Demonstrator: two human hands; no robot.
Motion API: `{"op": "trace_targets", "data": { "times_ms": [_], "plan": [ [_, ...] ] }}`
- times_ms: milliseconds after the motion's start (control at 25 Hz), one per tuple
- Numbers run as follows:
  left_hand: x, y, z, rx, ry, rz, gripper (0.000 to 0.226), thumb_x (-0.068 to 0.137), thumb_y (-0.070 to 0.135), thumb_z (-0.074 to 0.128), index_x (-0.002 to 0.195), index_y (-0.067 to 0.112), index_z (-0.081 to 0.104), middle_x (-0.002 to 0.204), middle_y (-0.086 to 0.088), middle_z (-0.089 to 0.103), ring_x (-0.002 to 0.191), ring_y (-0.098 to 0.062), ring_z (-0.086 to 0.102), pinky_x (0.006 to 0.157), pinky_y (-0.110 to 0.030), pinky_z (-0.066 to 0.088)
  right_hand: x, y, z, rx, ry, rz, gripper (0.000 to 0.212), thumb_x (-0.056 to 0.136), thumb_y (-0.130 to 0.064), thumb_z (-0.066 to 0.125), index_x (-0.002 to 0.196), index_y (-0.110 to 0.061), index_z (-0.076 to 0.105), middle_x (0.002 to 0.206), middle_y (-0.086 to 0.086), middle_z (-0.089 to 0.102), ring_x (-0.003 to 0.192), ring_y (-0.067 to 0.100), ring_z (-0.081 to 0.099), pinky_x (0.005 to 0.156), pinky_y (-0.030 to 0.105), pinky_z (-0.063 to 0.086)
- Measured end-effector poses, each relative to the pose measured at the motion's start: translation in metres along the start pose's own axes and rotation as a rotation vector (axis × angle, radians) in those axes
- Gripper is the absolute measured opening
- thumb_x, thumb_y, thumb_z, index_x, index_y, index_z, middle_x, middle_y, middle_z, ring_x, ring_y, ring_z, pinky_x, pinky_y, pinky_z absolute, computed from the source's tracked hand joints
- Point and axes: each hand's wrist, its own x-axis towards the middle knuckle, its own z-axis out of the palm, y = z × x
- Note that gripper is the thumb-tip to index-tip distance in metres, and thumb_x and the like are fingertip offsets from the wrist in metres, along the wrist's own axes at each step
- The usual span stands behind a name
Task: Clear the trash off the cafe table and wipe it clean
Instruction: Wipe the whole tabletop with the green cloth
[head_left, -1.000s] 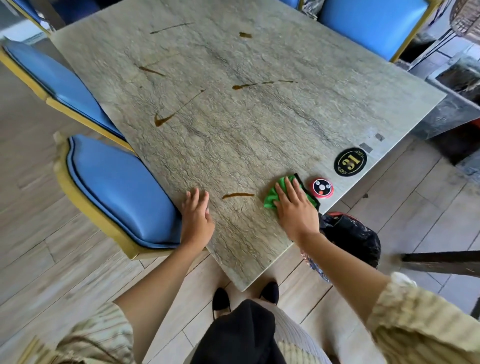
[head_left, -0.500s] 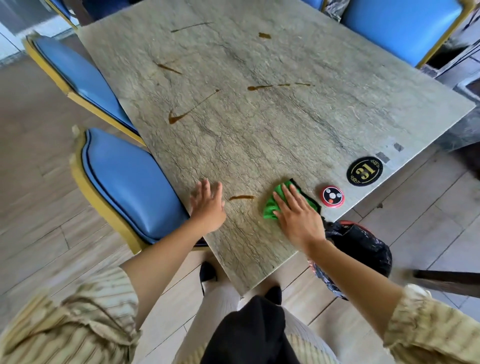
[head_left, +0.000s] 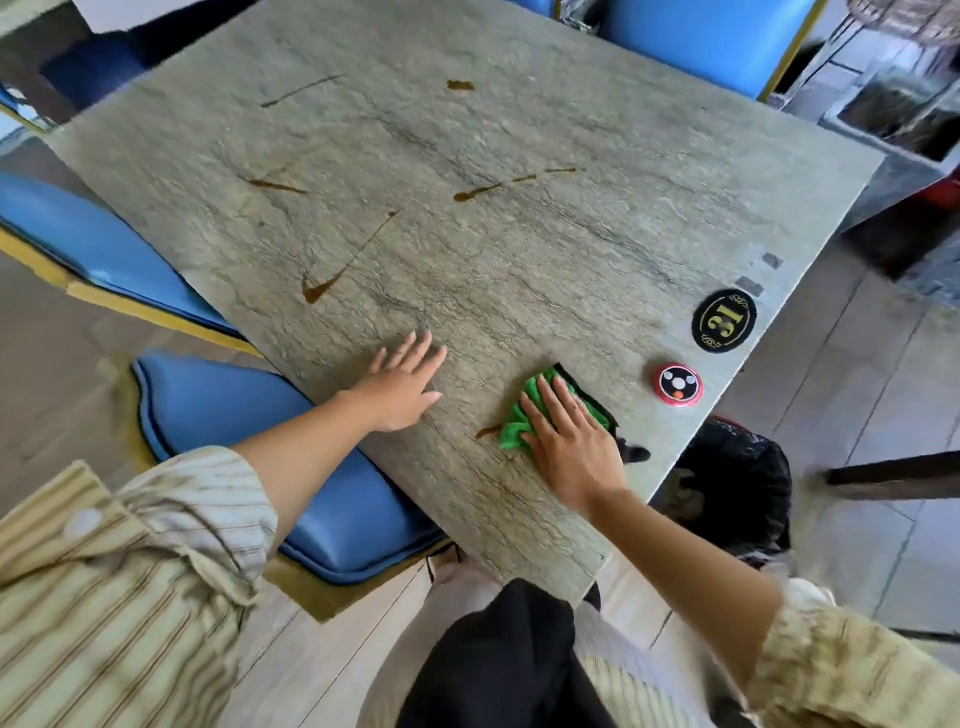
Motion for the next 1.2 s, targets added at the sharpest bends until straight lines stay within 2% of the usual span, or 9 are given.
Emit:
{"op": "trace_targets", "data": {
  "times_ms": [160, 320, 440, 600, 680, 840, 1000, 1120, 1200],
  "plan": [
    [0.008, -0.040, 0.008, 0.128, 0.079, 0.163, 0.066, 0.099, 0.051, 0.019, 0.149, 0.028, -0.018, 0.155, 0.003, -0.030, 0.142, -0.017, -0.027, 0.118, -0.049, -0.009, -0.001, 0.024, -0.004, 0.059, 0.096, 0.361, 0.057, 0.099, -0.044, 0.024, 0.142, -0.014, 0.044, 0.151, 0.012, 0.036, 0.143, 0.031, 0.026, 0.112, 0.044, 0.035],
    [0.020, -0.067, 0.005, 0.175, 0.137, 0.253, 0.068, 0.098, 0.054, 0.018, 0.149, 0.026, -0.017, 0.155, 0.004, -0.029, 0.142, -0.014, -0.027, 0.119, -0.050, -0.007, 0.051, 0.006, -0.011, 0.125, 0.141, 0.660, 0.055, 0.101, -0.042, 0.022, 0.149, -0.017, 0.029, 0.158, 0.007, 0.019, 0.148, 0.025, 0.007, 0.119, 0.039, 0.019],
    [0.031, -0.074, -0.002, 0.237, 0.159, 0.339, 0.070, 0.097, 0.056, 0.017, 0.149, 0.025, -0.019, 0.155, 0.002, -0.030, 0.142, -0.015, -0.028, 0.118, -0.049, -0.009, 0.080, -0.034, -0.006, 0.175, 0.176, 0.582, 0.053, 0.102, -0.042, 0.025, 0.150, -0.021, 0.028, 0.159, 0.004, 0.018, 0.148, 0.022, 0.007, 0.119, 0.037, 0.019],
    [0.042, -0.088, -0.018, 0.293, 0.148, 0.441, 0.072, 0.095, 0.061, 0.016, 0.149, 0.029, -0.018, 0.154, 0.005, -0.031, 0.141, -0.013, -0.030, 0.119, -0.046, -0.010, 0.048, -0.049, 0.001, 0.150, 0.179, 0.359, 0.052, 0.099, -0.046, 0.024, 0.142, -0.023, 0.045, 0.151, -0.001, 0.037, 0.143, 0.019, 0.026, 0.105, 0.039, 0.044],
    [0.044, -0.097, -0.015, 0.286, 0.159, 0.461, 0.073, 0.093, 0.063, 0.015, 0.149, 0.029, -0.018, 0.154, 0.005, -0.030, 0.141, -0.014, -0.030, 0.119, -0.046, -0.010, 0.018, -0.032, -0.003, 0.173, 0.226, 0.401, 0.052, 0.098, -0.046, 0.025, 0.139, -0.024, 0.050, 0.148, -0.005, 0.042, 0.140, 0.013, 0.031, 0.096, 0.036, 0.049],
    [0.046, -0.110, -0.004, 0.248, 0.192, 0.478, 0.074, 0.091, 0.067, 0.012, 0.148, 0.031, -0.018, 0.155, 0.005, -0.030, 0.141, -0.015, -0.032, 0.118, -0.051, -0.010, -0.017, -0.048, 0.001, 0.182, 0.291, 0.632, 0.052, 0.098, -0.045, 0.026, 0.139, -0.025, 0.049, 0.149, -0.002, 0.041, 0.142, 0.014, 0.029, 0.097, 0.035, 0.048],
    [0.048, -0.112, -0.004, 0.250, 0.202, 0.479, 0.074, 0.090, 0.068, 0.010, 0.147, 0.033, -0.022, 0.153, 0.006, -0.033, 0.139, -0.015, -0.035, 0.116, -0.053, -0.014, 0.017, -0.119, 0.024, 0.060, 0.196, 0.489, 0.055, 0.100, -0.044, 0.023, 0.145, -0.016, 0.040, 0.153, 0.010, 0.033, 0.144, 0.028, 0.021, 0.113, 0.043, 0.033],
    [0.050, -0.114, 0.000, 0.257, 0.237, 0.481, 0.073, 0.091, 0.067, 0.010, 0.147, 0.032, -0.023, 0.154, 0.005, -0.032, 0.139, -0.015, -0.035, 0.115, -0.054, -0.016, 0.061, -0.107, 0.018, 0.053, 0.173, 0.424, 0.056, 0.102, -0.045, 0.021, 0.146, -0.015, 0.036, 0.154, 0.011, 0.029, 0.145, 0.028, 0.018, 0.115, 0.044, 0.030],
    [0.051, -0.115, 0.002, 0.242, 0.249, 0.489, 0.073, 0.092, 0.067, 0.010, 0.147, 0.033, -0.022, 0.154, 0.006, -0.031, 0.139, -0.015, -0.035, 0.115, -0.053, -0.017, 0.077, -0.081, 0.010, 0.073, 0.149, 0.508, 0.053, 0.102, -0.046, 0.025, 0.147, -0.019, 0.034, 0.156, 0.007, 0.026, 0.146, 0.024, 0.015, 0.115, 0.042, 0.030]
  ]
}}
